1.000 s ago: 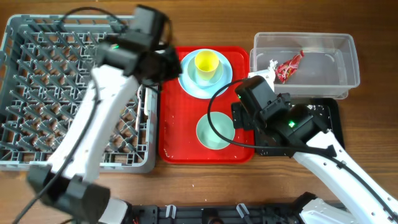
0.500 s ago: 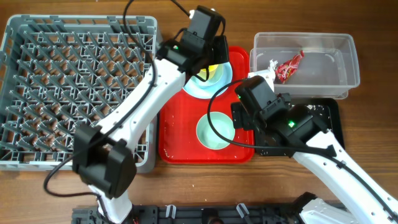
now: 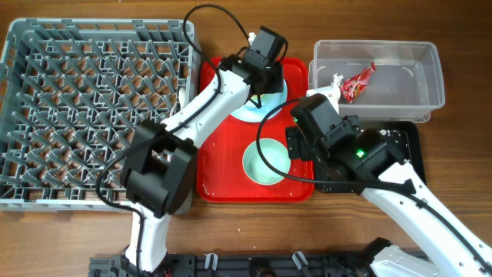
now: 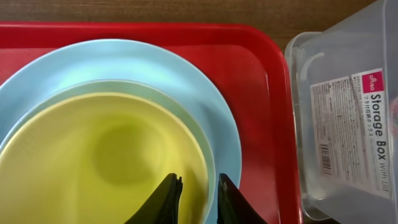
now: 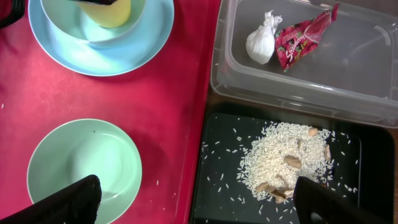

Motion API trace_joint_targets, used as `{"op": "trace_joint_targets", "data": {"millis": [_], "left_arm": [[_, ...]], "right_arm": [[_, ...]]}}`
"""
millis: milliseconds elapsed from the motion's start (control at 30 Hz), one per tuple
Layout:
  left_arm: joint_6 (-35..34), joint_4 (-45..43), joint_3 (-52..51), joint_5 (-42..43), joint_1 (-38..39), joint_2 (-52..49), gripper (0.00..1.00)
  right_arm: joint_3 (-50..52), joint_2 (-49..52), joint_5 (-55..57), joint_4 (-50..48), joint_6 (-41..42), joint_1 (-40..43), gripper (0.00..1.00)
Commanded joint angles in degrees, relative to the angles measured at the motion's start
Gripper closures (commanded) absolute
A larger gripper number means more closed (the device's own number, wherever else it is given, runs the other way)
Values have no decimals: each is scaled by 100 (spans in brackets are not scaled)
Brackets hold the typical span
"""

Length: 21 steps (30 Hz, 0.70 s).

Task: Sort waste into correct bins and load items into the dishwasher rack
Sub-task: 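Reach the left gripper to the yellow cup and grasp it, then carry the yellow cup with the left gripper onto the dish rack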

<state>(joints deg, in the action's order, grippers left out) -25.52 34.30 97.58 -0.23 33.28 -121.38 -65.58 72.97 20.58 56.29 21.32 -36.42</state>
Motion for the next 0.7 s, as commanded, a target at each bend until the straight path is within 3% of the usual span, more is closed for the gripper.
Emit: {"op": "trace_joint_targets", "data": {"millis": [0,300,400,500,600,667], "left_arm": [[136,66,57,-125,22,-79,80],[136,216,57,-286,22,-79,85],[133,212,57,-289,22,-76,96],[133,173,59,-372,17,-55,96],[136,173,59,-1084,-61,339,96],[136,188,59,-1056,-166,868,96]], "right_arm": [[-61,52,-17,-15,-28,17,0],[-61,70,-17,-15,-31,17,0],[-61,70,-17,-13,-28,17,0],[-61,70,-17,-15,-28,17,0],[-61,70,-17,-15,-31,17,0],[-61,70,-17,-15,-28,17,0]]}}
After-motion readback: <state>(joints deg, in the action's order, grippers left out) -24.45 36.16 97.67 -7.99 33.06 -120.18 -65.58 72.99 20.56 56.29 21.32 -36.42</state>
